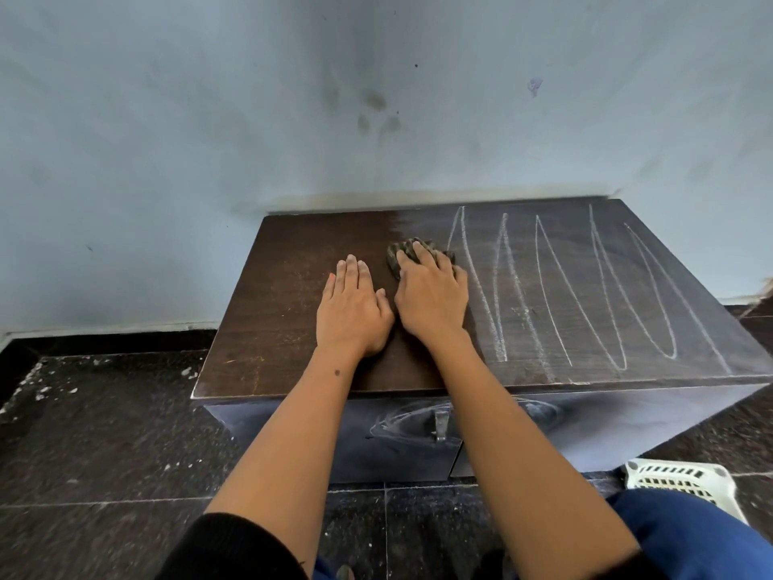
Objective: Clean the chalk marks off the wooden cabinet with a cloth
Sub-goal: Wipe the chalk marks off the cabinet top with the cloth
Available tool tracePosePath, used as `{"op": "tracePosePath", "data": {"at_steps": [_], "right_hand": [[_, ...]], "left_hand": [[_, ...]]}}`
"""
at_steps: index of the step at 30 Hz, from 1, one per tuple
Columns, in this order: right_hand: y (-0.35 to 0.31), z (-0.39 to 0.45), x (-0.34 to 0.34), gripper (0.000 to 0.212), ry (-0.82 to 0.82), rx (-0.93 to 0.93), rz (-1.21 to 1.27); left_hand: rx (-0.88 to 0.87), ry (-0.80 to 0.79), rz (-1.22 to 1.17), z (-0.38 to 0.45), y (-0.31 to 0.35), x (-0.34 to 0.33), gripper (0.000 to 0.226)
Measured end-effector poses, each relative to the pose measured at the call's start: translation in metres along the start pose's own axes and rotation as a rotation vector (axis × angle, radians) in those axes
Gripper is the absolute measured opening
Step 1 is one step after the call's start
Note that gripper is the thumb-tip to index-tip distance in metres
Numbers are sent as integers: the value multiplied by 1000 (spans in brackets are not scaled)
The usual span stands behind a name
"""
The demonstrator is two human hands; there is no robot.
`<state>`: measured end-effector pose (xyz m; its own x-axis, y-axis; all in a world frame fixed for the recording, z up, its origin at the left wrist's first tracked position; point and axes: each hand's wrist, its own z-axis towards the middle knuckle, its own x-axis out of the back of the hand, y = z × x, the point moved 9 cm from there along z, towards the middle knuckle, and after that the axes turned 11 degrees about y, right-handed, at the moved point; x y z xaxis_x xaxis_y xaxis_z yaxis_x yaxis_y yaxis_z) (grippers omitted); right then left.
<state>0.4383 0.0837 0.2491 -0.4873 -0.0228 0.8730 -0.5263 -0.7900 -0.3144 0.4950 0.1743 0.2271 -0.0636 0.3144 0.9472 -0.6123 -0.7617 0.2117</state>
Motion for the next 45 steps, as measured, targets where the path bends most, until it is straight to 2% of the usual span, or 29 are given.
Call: {"op": "tracePosePath", "data": {"at_steps": [3,9,11,14,20,23,30,35,41,43,45], "right_hand": [[3,-2,-2,39,32,-9,10],[15,-68,29,31,251,-51,15],[10,-58,27,34,218,-30,19],[-1,-13,4,40,58,-3,21],[-4,76,-35,43,-76,30,-5],[-3,74,-31,42,-58,32,4],[15,-8,3,42,97,-11,-12],[7,42,-15,42,55,-16,-3],[4,99,-40,48,23,-123,-94],[-20,105,-48,49,17,-62,-77],[-55,106,-58,49,-32,99,-8]], "left_hand": [[0,2,-3,0,0,0,58],[-6,18,1,-1,-1,-1,58],[-2,26,1,0,-2,-1,58],[-6,25,3,0,-1,-2,58],[-12,15,-4,-2,0,1,58],[-13,19,-5,-2,1,2,58],[-5,25,8,-3,1,2,57],[0,24,-10,-4,1,2,57],[-6,55,-20,-3,3,4,57],[-5,51,-27,-3,2,3,58],[-15,33,-12,-3,1,1,59]]}}
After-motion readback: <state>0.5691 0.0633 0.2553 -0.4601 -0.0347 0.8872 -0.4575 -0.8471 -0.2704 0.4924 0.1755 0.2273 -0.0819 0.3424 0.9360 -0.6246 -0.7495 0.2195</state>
